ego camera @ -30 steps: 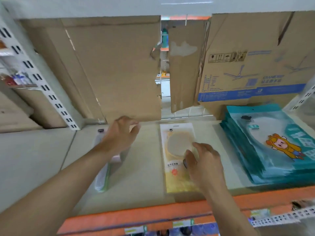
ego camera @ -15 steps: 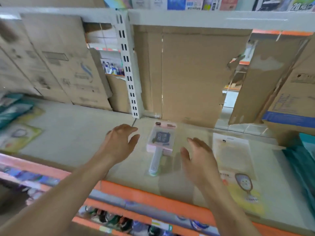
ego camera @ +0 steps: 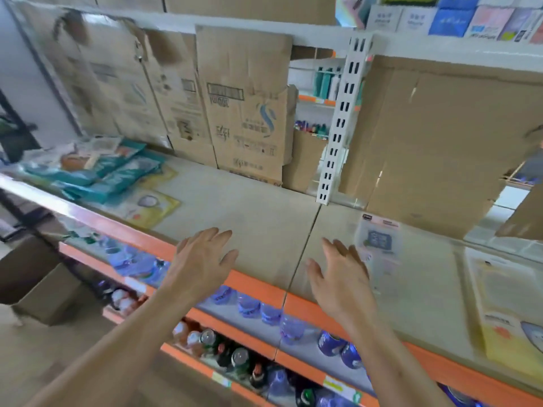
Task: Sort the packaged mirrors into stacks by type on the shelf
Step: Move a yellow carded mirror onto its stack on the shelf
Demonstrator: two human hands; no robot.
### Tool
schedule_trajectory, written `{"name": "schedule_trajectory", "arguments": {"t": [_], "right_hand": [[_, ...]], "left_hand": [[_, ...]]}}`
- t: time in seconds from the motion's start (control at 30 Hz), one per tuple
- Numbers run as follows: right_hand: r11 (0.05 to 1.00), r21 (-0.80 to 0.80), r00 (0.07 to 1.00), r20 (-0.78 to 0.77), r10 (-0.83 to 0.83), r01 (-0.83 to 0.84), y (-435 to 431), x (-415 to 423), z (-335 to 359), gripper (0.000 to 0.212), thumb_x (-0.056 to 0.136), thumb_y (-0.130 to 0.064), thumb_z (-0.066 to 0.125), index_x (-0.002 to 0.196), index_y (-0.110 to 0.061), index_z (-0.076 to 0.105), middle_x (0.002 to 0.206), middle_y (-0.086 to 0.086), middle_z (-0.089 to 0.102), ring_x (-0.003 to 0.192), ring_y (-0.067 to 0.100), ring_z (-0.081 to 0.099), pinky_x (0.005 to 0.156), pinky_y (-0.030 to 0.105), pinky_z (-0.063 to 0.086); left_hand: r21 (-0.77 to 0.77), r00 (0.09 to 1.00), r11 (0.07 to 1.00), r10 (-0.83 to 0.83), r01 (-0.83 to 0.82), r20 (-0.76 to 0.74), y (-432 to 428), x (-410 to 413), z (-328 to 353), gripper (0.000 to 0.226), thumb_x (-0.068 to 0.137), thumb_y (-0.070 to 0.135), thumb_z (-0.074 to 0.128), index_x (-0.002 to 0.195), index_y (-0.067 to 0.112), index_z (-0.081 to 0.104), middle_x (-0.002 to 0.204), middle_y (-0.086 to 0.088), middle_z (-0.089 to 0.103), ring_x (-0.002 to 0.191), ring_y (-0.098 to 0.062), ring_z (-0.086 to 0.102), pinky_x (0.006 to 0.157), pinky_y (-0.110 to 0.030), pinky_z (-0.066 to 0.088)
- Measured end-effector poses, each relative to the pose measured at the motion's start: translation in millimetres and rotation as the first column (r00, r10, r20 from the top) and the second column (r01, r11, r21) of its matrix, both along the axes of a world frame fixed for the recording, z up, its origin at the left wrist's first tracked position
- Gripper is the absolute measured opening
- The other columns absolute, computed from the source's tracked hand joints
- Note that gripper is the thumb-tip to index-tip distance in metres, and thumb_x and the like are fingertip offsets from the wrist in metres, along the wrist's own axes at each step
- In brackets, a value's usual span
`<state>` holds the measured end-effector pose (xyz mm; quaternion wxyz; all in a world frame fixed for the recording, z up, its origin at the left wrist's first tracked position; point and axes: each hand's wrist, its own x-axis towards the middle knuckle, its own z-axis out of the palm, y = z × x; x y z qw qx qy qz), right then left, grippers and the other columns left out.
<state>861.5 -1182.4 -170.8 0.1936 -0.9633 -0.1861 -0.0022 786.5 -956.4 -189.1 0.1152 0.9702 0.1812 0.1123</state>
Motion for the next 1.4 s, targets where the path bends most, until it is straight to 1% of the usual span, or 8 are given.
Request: {"name": "schedule_trajectory", "arguments": {"t": [0.13,0.33,0.47,0.6,0.73,1.2,1.3,1.4], "right_hand": [[1.0,0.012,0.999,-0.035,0.026,-0.026,38,-19,-2,0.052,0.095,-0.042,0.039,0.141,-0.017,0.036,0.141,0.004,0.043,0.137,0.032,0.028,0.11,0.047,0.028],[0.996,0.012,0.995,-0.046,0.09,-0.09,82,-41,-3,0.05,0.095,-0.041,0.039,0.137,-0.014,0.039,0.135,0.005,0.047,0.133,0.033,0.032,0.107,0.046,0.031],[0.991,0.017,0.989,-0.063,0.136,-0.135,107,-49,-1,0.047,0.096,-0.04,0.039,0.134,-0.013,0.043,0.133,0.006,0.049,0.132,0.033,0.033,0.108,0.045,0.03],[0.98,0.046,0.978,-0.075,0.196,-0.193,135,-51,-2,0.041,0.095,-0.038,0.041,0.125,-0.01,0.048,0.126,0.006,0.052,0.122,0.029,0.04,0.102,0.042,0.036],[0.967,0.08,0.961,-0.119,0.251,-0.242,166,-51,-3,0.045,0.096,-0.038,0.04,0.129,-0.009,0.045,0.132,0.006,0.05,0.129,0.029,0.037,0.106,0.04,0.032],[0.967,0.087,0.951,-0.182,0.252,-0.239,274,6,-12,0.048,0.096,-0.039,0.043,0.133,-0.008,0.042,0.135,0.01,0.05,0.124,0.029,0.045,0.1,0.036,0.038],[0.969,0.072,0.952,-0.18,0.247,-0.237,297,23,-15,0.047,0.096,-0.04,0.043,0.131,-0.01,0.044,0.131,0.01,0.052,0.121,0.03,0.048,0.097,0.036,0.04],[0.968,0.063,0.953,-0.168,0.252,-0.245,320,40,-19,0.045,0.095,-0.04,0.044,0.128,-0.009,0.047,0.128,0.011,0.054,0.119,0.031,0.049,0.096,0.036,0.04]], "left_hand": [[-0.009,0.999,0.999,0.035,-0.035,0.032,31,-30,-4,0.068,0.079,0.056,0.029,0.119,0.015,0.065,0.121,-0.013,0.063,0.113,-0.031,0.06,0.096,-0.046,0.043],[-0.009,0.993,0.993,0.121,-0.121,0.018,74,-71,-10,0.078,0.077,0.064,0.018,0.131,0.022,0.056,0.137,-0.003,0.054,0.129,-0.022,0.047,0.107,-0.041,0.031],[-0.024,0.984,0.984,0.177,-0.176,0.035,95,-90,-11,0.08,0.075,0.065,0.017,0.131,0.021,0.055,0.137,-0.004,0.054,0.129,-0.023,0.048,0.107,-0.042,0.031],[-0.017,0.977,0.978,0.21,-0.21,0.022,110,-106,-9,0.073,0.08,0.062,0.02,0.13,0.023,0.056,0.133,0.0,0.057,0.125,-0.023,0.05,0.104,-0.042,0.035],[-0.023,0.97,0.971,0.24,-0.24,0.019,131,-116,-13,0.055,0.087,0.053,0.036,0.129,0.024,0.056,0.131,0.002,0.058,0.124,-0.021,0.051,0.101,-0.042,0.038],[0.041,0.951,0.951,0.308,-0.307,-0.02,240,-76,-4,0.079,0.077,0.063,0.018,0.127,0.018,0.059,0.126,-0.003,0.06,0.117,-0.025,0.057,0.096,-0.043,0.042],[0.067,0.959,0.957,0.283,-0.282,-0.009,263,-59,-2,0.072,0.081,0.06,0.024,0.12,0.015,0.064,0.116,-0.007,0.066,0.107,-0.028,0.062,0.089,-0.044,0.048],[0.049,0.96,0.959,0.279,-0.278,-0.026,285,-42,0,0.063,0.086,0.057,0.035,0.124,0.016,0.062,0.124,-0.005,0.063,0.114,-0.027,0.059,0.095,-0.045,0.046]]}}
